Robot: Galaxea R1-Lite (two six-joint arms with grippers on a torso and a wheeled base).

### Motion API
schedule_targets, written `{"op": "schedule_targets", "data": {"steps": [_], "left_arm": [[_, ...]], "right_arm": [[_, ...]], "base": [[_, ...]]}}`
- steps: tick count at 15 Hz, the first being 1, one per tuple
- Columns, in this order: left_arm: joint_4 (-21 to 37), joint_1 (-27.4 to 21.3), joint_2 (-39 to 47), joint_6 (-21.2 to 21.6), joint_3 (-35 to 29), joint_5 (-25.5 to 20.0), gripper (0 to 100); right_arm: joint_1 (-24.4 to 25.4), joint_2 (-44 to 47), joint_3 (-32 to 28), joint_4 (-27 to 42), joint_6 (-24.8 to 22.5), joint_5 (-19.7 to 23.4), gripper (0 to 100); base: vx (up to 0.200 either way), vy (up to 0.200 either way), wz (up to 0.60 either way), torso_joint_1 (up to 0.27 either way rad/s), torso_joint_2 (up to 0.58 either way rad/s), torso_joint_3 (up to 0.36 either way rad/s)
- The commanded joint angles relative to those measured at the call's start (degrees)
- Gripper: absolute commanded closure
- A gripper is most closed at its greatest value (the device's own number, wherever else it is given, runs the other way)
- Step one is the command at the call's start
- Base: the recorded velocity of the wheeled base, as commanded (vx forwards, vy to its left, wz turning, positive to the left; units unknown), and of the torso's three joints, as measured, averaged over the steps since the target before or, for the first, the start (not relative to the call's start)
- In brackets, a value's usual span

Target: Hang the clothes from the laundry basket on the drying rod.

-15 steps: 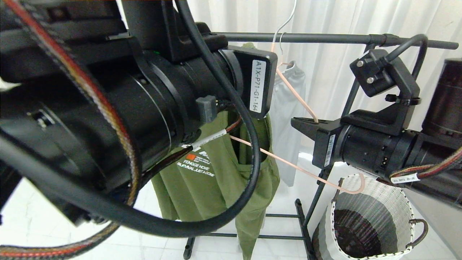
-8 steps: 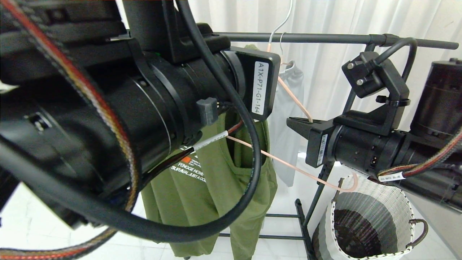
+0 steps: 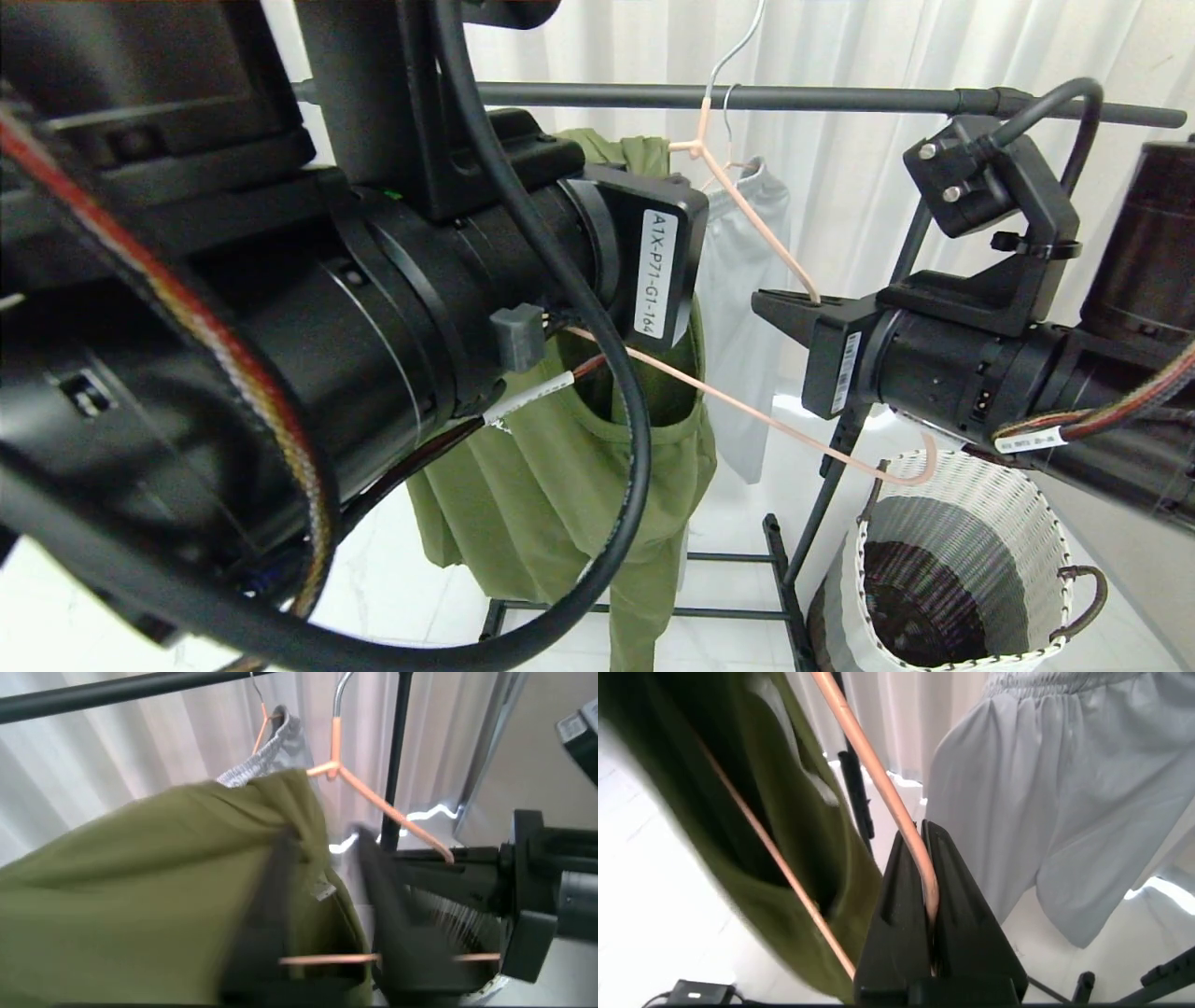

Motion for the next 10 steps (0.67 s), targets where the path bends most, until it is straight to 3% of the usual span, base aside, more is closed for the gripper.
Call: {"op": "schedule_targets", "data": {"steps": [1,5,7,10], "left_arm": [[0.0,0.0,-0.1,-0.1,0.0,0.1,0],[-0.4,0.1,-1.0,-0.1,1.0,0.1,0],[-0.4,0.1,-2.2,0.1,2.6,0.1,0],[-0.4,0.1,-5.8,4.9,5.3,-0.1,0]], "right_arm": [[0.0,-1.0,0.2,0.0,-0.5,0.0,100],[0.0,-2.4,0.7,-0.5,-2.4,-0.1,100],[-0.1,-2.3,1.2,-3.9,-3.0,-0.1,100],[-1.9,-3.4,3.3,-4.2,-5.5,0.2,100]], "base": [[0.0,0.0,0.0,0.0,0.0,0.0],[0.0,0.0,0.0,0.0,0.0,0.0],[0.0,0.0,0.0,0.0,0.0,0.0],[0.0,0.0,0.0,0.0,0.0,0.0]]}}
